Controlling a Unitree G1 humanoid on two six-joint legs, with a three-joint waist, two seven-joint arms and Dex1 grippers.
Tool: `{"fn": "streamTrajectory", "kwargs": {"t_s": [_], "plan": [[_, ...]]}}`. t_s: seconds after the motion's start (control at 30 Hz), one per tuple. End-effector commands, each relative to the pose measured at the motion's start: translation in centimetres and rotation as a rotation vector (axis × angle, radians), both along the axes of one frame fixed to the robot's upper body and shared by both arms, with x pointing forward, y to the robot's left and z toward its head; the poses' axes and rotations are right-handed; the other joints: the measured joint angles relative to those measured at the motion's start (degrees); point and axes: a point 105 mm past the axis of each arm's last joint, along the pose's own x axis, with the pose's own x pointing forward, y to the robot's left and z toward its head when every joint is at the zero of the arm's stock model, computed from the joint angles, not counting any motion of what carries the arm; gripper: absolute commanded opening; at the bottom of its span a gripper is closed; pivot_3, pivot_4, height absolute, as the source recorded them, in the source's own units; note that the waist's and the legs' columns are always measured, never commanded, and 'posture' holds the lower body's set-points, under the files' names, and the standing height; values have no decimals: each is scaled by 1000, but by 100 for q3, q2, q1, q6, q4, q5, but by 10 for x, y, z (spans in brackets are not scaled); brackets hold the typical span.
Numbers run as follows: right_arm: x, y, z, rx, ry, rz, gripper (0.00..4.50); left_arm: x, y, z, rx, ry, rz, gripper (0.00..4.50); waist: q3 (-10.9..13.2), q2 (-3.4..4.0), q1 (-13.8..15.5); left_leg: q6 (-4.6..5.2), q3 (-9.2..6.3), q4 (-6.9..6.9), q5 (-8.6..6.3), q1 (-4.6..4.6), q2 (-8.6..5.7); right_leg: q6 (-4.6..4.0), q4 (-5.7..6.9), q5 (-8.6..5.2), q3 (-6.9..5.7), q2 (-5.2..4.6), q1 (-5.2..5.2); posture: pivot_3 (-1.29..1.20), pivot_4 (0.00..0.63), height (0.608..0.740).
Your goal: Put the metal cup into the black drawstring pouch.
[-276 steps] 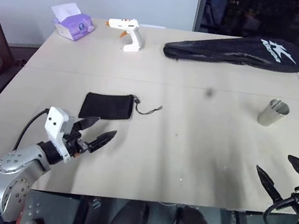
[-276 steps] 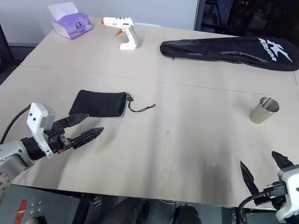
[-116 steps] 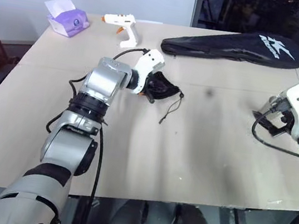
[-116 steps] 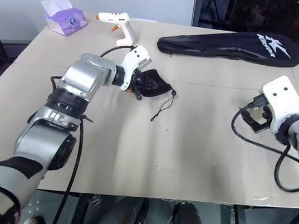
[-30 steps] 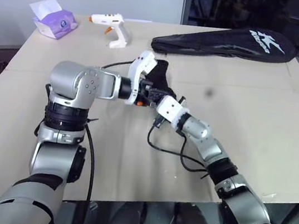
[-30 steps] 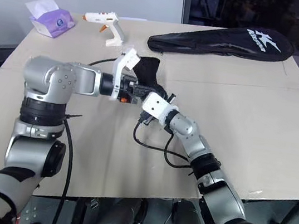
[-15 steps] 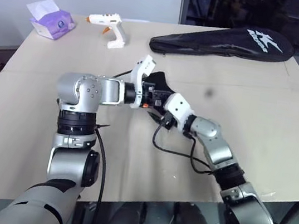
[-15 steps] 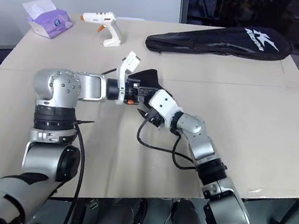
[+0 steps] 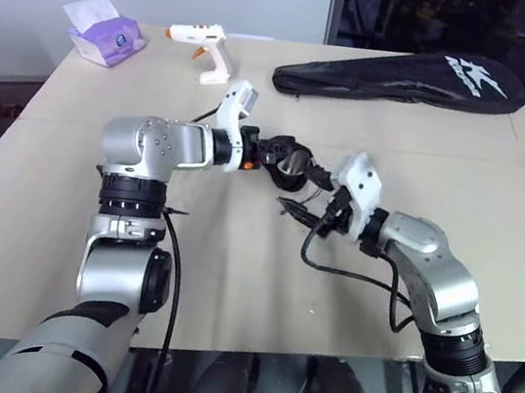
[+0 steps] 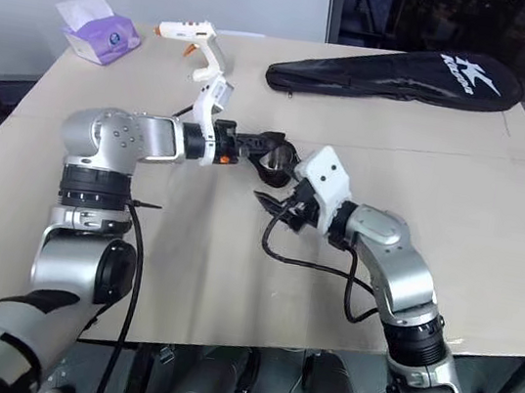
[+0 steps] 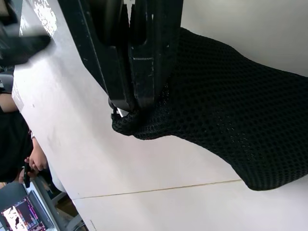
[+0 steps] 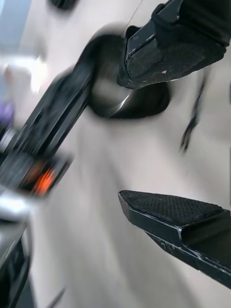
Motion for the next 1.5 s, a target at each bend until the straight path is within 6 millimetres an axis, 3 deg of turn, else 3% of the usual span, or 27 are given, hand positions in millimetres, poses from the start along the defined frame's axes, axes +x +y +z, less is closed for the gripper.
{"fn": "streamTrajectory", "kwargs": {"t_s": [0.03, 0.07, 0.1, 0.13, 0.17, 0.37, 0.53, 0.67, 0.97, 1.17, 1.4, 1.5], "plan": [[13, 3, 17, 19, -85, -58, 2971, 2, -2, 18, -9, -65, -14, 0, 0, 0, -13, 0, 0, -1, 0, 0, 0, 0, 0, 0, 0, 1, 0, 0, 150, 740], [16, 4, 17, 19, -89, -65, 2627, 2, -2, 18, -9, -67, -16, 0, 0, 0, -29, 0, 2, -2, 0, 0, 0, 0, 1, 0, 2, 0, -2, 0, 150, 740], [19, 6, 18, 17, -91, -70, 1987, 1, -4, 20, -9, -72, -22, 0, 0, 0, -30, 0, 4, -2, 0, 0, 1, 0, 1, 0, 5, 1, -3, 0, 150, 740], [21, 8, 20, 46, -71, -80, 1869, 0, -5, 21, -8, -76, -26, 0, 0, 0, -31, 0, 5, -3, 0, 0, 1, 0, 1, 0, 6, 1, -4, 0, 150, 740], [23, 10, 22, 87, -33, -90, 1209, 0, -5, 22, -2, -85, -26, 0, 0, 0, -29, 0, 4, -3, 0, 0, 1, 0, 0, 0, 5, 1, -4, 0, 150, 740], [19, 19, 21, 238, 188, -70, 1209, -4, -11, 31, 13, -142, -55, 0, 0, 0, -10, 0, 1, -3, 0, -5, 0, 0, -3, 0, 2, -1, -3, 0, 150, 740], [25, 19, 12, 201, 211, -125, 1209, -8, -15, 32, 20, -154, -74, 0, 0, 1, -16, 0, 0, -4, 0, -5, 0, 0, -2, 0, 1, -1, -4, 0, 150, 740], [30, 18, 7, 204, 222, -152, 62, -12, -18, 36, 15, -164, -98, 0, 0, 1, -36, 0, 2, -5, 0, -5, 0, 0, -2, 0, 3, 1, -6, 0, 150, 740], [45, 27, 1, 193, 200, -149, 62, -20, -21, 38, -11, -130, -136, 0, 0, 1, -41, 0, 3, -5, 0, -4, 0, 0, -1, 0, 4, 1, -6, 0, 150, 740], [51, 52, 4, 198, 176, -73, 62, -28, -23, 29, -6, -88, -160, 0, 1, 1, -55, 0, 4, -6, 0, -4, 1, 0, -2, 0, 5, 2, -6, 0, 150, 740], [50, 76, -27, 73, 242, 21, 62, -37, -31, 43, -25, -165, -218, 0, 1, 2, -47, 0, 3, -5, 0, -4, 1, 0, -3, 0, 4, 1, -6, 0, 150, 740], [56, 83, -27, 74, 214, 29, 62, -40, -30, 46, -28, -171, -228, 0, 1, 2, -59, 0, 2, -6, 0, -4, 1, 0, -2, 0, 3, 2, -7, 0, 150, 740]]}}
